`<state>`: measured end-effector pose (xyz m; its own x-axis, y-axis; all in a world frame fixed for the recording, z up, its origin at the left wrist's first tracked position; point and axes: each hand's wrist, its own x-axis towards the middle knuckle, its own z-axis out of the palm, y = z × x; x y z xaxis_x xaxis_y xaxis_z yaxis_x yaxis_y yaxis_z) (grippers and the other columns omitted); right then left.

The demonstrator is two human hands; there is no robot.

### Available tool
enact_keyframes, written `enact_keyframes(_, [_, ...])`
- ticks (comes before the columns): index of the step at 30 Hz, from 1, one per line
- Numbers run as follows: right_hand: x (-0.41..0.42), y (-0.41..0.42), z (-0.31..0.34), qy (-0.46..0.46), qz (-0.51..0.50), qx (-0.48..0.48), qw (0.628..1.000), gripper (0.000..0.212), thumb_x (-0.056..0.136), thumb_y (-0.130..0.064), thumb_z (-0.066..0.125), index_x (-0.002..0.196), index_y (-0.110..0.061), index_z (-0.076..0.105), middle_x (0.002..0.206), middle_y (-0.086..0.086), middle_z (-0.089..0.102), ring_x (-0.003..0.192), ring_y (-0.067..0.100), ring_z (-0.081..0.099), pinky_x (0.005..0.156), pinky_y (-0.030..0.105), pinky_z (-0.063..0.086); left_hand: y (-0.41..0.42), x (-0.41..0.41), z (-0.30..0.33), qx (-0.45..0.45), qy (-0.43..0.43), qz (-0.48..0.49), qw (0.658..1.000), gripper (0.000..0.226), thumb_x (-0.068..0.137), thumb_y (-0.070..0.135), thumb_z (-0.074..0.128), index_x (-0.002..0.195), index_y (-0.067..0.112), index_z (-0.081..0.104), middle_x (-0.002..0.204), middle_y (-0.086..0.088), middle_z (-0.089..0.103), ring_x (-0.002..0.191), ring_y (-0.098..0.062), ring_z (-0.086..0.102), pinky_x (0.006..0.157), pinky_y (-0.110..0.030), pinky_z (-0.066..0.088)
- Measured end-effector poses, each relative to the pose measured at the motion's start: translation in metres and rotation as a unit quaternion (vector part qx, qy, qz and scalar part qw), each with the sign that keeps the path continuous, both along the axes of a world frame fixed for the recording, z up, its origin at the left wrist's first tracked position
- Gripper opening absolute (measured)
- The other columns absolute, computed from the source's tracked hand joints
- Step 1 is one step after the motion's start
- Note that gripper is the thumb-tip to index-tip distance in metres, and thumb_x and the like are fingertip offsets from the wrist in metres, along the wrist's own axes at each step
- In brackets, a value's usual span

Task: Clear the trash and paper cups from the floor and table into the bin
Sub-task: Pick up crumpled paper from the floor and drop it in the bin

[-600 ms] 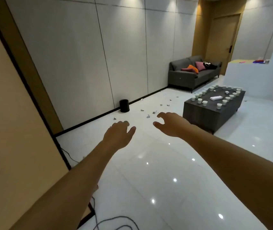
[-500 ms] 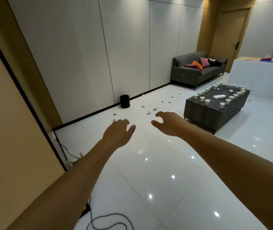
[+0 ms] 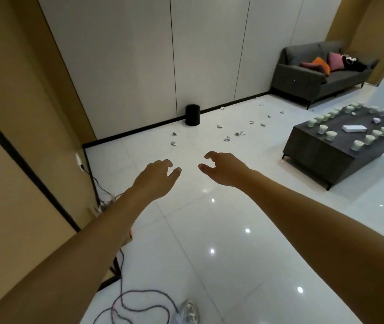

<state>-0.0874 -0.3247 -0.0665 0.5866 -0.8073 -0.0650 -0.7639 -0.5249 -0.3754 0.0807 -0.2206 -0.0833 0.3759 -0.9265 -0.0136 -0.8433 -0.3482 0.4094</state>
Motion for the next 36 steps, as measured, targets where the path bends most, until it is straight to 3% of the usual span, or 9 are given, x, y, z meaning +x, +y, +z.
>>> enact_keyframes(9, [0.131,-0.159,-0.021,0.005,0.008,0.024,1.000,0.053,0.094,-0.052,0.044,0.137,-0.021,0.044,0.132,0.003,0.054,0.126,0.022,0.046,0.101,0.041,0.042,-0.152,0.122,-0.017,0.018,0.006,0.014,1.000,0.051,0.098,0.049,0.035,0.135,0.016,0.045,0.139,-0.007,0.048,0.124,-0.024,0.047,0.100,-0.041,0.042])
enact_keyframes(22, [0.252,-0.361,-0.057,0.009,0.018,0.062,0.998,0.053,0.094,-0.051,0.045,0.136,-0.020,0.045,0.133,0.004,0.054,0.124,0.022,0.048,0.100,0.040,0.043,-0.338,0.235,-0.054,0.067,0.032,0.032,0.997,0.051,0.097,0.051,0.035,0.135,0.019,0.044,0.139,-0.005,0.047,0.123,-0.023,0.047,0.099,-0.040,0.044])
enact_keyframes(36, [0.409,-0.620,-0.057,0.017,0.042,0.073,0.996,0.051,0.095,-0.050,0.043,0.135,-0.019,0.045,0.132,0.006,0.054,0.123,0.024,0.048,0.096,0.039,0.045,-0.582,0.397,-0.047,0.075,0.046,0.070,0.994,0.051,0.097,0.052,0.036,0.134,0.019,0.044,0.136,-0.005,0.048,0.118,-0.022,0.049,0.095,-0.037,0.044])
